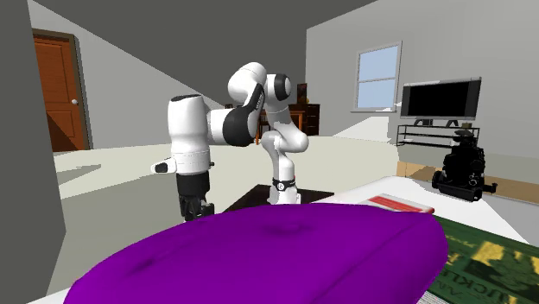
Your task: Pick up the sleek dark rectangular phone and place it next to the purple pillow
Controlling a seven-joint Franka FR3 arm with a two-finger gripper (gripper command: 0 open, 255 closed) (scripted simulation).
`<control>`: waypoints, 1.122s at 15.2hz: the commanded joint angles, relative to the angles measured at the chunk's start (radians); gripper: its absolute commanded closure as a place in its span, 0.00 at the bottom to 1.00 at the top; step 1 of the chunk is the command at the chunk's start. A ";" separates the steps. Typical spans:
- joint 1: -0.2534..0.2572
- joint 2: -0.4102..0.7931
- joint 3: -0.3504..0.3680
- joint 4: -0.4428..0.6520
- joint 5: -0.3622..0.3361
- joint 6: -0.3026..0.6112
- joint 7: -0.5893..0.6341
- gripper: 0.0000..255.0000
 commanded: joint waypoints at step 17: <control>0.006 -0.037 0.010 0.040 0.009 -0.103 -0.002 0.00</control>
